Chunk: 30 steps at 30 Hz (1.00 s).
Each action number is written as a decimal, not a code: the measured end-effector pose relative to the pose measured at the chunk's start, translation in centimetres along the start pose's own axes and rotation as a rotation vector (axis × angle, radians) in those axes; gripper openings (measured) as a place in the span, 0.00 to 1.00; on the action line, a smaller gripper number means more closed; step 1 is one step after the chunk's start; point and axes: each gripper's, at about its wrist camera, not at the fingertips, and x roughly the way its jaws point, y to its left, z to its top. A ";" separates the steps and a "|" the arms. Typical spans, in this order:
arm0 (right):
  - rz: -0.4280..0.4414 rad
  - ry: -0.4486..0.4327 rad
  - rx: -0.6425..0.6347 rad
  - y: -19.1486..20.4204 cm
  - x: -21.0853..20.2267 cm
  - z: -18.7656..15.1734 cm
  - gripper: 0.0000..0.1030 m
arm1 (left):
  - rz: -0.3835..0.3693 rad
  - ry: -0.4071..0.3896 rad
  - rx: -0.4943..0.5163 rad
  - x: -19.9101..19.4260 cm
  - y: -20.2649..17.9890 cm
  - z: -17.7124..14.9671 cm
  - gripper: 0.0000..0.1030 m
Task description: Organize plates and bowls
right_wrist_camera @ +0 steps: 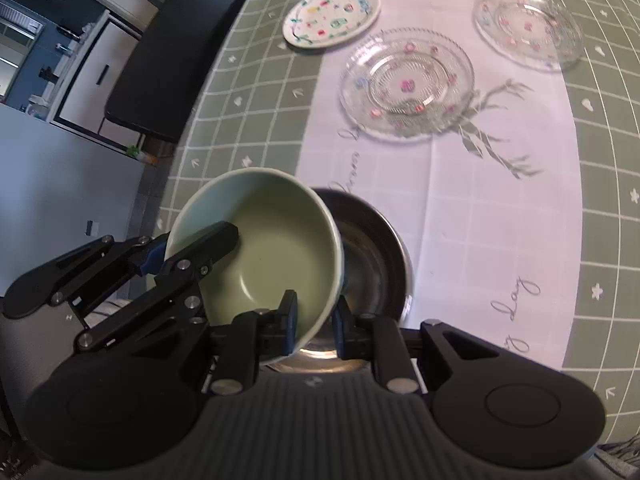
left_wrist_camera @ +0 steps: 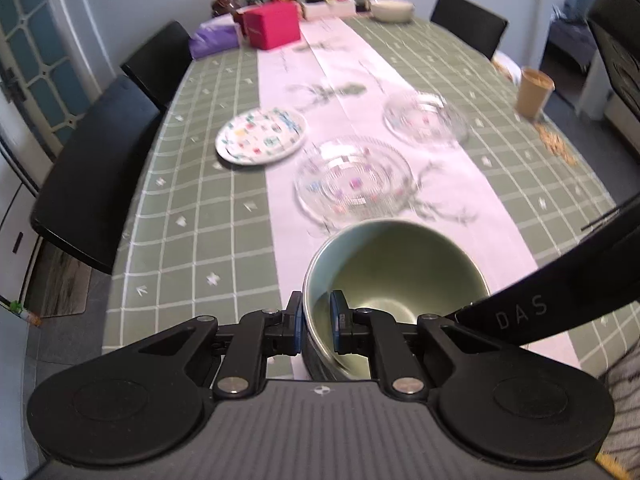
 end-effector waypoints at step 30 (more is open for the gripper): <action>0.035 0.014 0.013 -1.2 2.5 -0.1 0.61 | -0.006 0.077 0.116 1.6 -1.0 -1.7 0.22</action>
